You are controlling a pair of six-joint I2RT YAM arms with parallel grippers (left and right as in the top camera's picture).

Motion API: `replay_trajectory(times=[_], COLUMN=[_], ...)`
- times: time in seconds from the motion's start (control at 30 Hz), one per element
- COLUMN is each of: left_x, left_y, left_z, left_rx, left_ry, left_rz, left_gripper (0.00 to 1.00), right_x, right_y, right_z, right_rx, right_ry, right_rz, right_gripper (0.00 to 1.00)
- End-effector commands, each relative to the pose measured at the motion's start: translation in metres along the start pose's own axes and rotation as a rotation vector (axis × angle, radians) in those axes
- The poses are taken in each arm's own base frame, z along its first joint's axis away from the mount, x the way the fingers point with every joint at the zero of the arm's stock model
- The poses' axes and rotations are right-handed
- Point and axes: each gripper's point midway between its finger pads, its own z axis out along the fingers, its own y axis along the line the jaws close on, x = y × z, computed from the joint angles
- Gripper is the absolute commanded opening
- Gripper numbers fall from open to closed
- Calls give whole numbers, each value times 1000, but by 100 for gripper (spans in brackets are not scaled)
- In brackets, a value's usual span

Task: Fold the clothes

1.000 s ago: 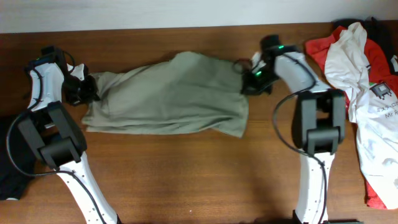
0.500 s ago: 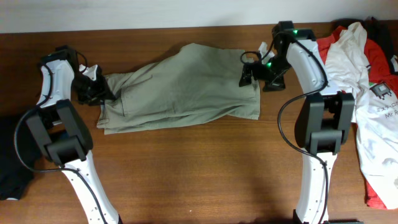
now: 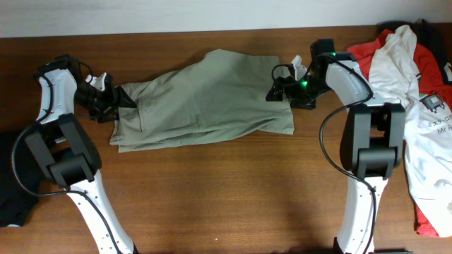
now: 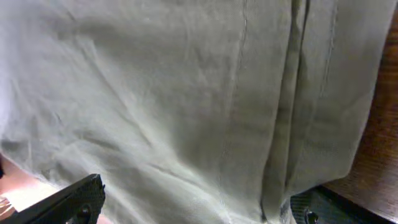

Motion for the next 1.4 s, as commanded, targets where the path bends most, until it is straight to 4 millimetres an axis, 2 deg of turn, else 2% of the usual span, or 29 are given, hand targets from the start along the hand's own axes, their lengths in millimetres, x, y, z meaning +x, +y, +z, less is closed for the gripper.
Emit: replay_trajectory(times=[0.0, 0.07, 0.1, 0.17, 0.23, 0.33, 0.4, 0.43, 0.47, 0.5, 0.53, 0.63, 0.67, 0.7, 0.73, 0.77, 0.8, 0.83, 0.87, 0.93, 0.97, 1.07, 1.1, 1.17, 1.27, 1.37], left_x=[1, 0, 0, 0, 1, 2, 3, 3, 3, 3, 3, 6, 8, 9, 8, 8, 8, 8, 8, 9, 9, 9, 9, 8, 8, 8], left_y=[4, 5, 6, 6, 6, 5, 5, 5, 5, 5, 5, 5, 5, 5, 5, 5, 5, 5, 5, 5, 5, 5, 5, 5, 5, 5], left_z=[7, 7, 6, 6, 6, 6, 6, 6, 6, 6, 6, 6, 6, 6, 6, 6, 6, 6, 6, 6, 6, 6, 6, 6, 6, 6], left_rx=[22, 21, 22, 22, 22, 23, 23, 23, 23, 23, 23, 24, 24, 24, 24, 24, 24, 24, 24, 24, 25, 25, 25, 24, 25, 25], left_ry=[18, 17, 15, 16, 17, 23, 25, 25, 26, 26, 28, 38, 46, 48, 47, 47, 47, 47, 47, 48, 50, 51, 50, 47, 47, 47], left_rz=[-13, -14, -16, -16, -17, -21, -21, -22, -22, -22, -24, -30, -35, -36, -35, -35, -35, -35, -35, -36, -37, -37, -37, -35, -35, -35], left_gripper=[68, 68, 68, 68, 68, 68, 68, 68, 68, 68, 68, 68, 68, 63, 60, 49, 42, 30, 25, 25, 24, 22, 22, 22, 22, 22], right_x=[17, 10, 10, 14, 22, 41, 47, 48, 48, 47, 45, 39, 32, 27, 23, 21, 18, 18, 18, 17, 12, -14, -23, -25, -16, 10], right_y=[-46, -85, -93, -93, -74, -34, -10, -1, 3, 3, 0, -28, -53, -70, -91, -100, -101, -100, -97, -87, -81, -52, -31, 5, 57, 114], right_z=[14, -12, -20, -14, 8, 54, 70, 75, 78, 79, 79, 71, 55, 39, 15, -2, -12, -15, -15, -11, -15, -69, -91, -107, -89, -52], right_rx=[67, 65, 44, 33, 0, -18, -50, -54, -54, -48, -33, 71, 98, 124, 161, 180, 180, 182, 197, 201, 202, 257, 262, 278, 318, 344], right_ry=[37, -21, -33, -27, 8, 110, 137, 139, 140, 136, 128, 99, 71, 54, 38, 26, 15, 15, 26, 32, 29, -30, -58, -56, -16, 54], right_rz=[160, 246, 248, 239, 184, 100, 51, 35, 38, 51, 64, 106, 161, 203, 245, 262, 252, 246, 234, 207, 199, 142, 87, 10, -110, -256], right_gripper=[99, 99, 99, 99, 99, 99, 95, 83, 52, 4, 4, 4, 4, 4, 4, 4, 4, 4, 4, 4, 4, 4, 4, 4, 4, 4])
